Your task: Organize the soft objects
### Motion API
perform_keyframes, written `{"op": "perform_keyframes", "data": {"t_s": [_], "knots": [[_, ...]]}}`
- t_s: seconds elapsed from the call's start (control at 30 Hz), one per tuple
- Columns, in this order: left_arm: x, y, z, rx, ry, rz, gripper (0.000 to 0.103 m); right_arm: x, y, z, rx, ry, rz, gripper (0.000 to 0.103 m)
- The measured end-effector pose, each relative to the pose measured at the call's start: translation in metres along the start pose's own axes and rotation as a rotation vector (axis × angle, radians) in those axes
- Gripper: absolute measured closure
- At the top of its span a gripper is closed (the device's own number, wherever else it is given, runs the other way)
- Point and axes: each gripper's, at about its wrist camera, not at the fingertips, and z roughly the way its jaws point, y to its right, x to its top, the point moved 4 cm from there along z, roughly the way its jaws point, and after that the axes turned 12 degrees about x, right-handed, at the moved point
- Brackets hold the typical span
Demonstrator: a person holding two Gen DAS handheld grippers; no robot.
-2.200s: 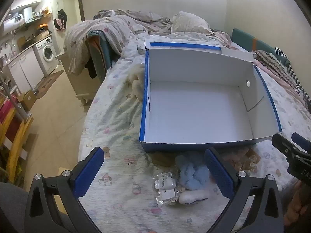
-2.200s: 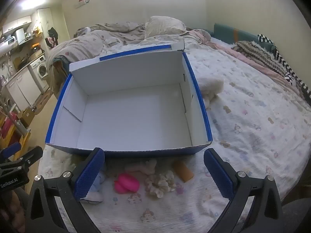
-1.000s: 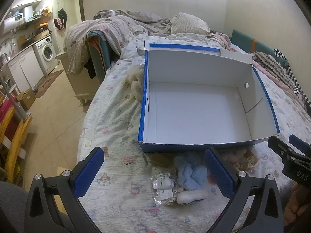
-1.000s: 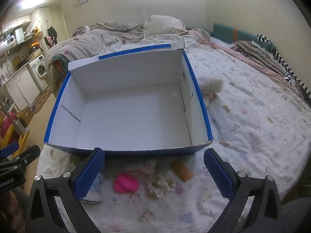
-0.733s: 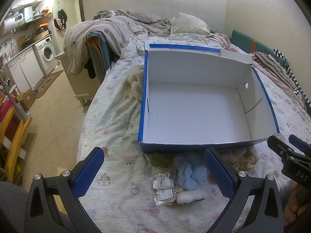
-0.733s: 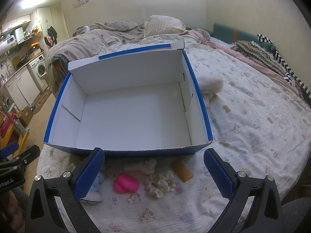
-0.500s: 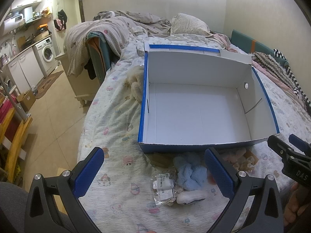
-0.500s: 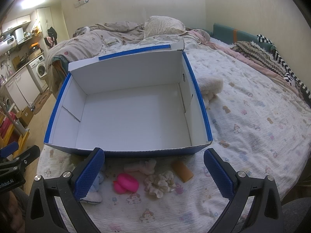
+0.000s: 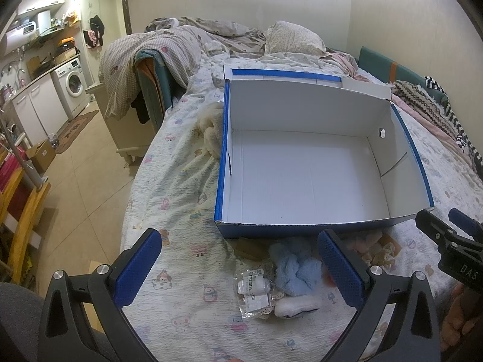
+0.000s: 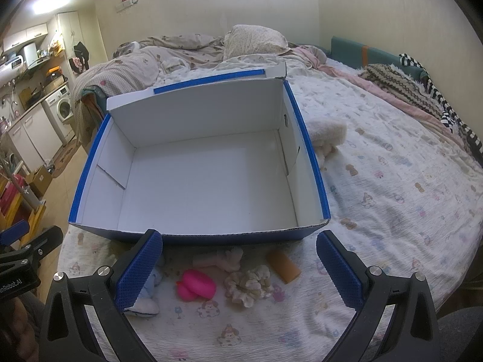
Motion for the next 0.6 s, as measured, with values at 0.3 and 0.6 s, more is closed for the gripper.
{"op": "perform_keyframes", "data": {"t_s": [0.3, 0.6], "knots": [[0.0, -0.0003, -0.0007, -0.004, -0.002, -0.003, 0.0, -0.0001, -0.0002, 0.0, -0.001, 0.001, -0.001, 0.0], [0.0001, -0.0016, -0.0025, -0.001, -0.004, -0.007, 0.0, 0.0003, 0.0009, 0.0008, -0.003, -0.001, -0.004, 0.0]]}}
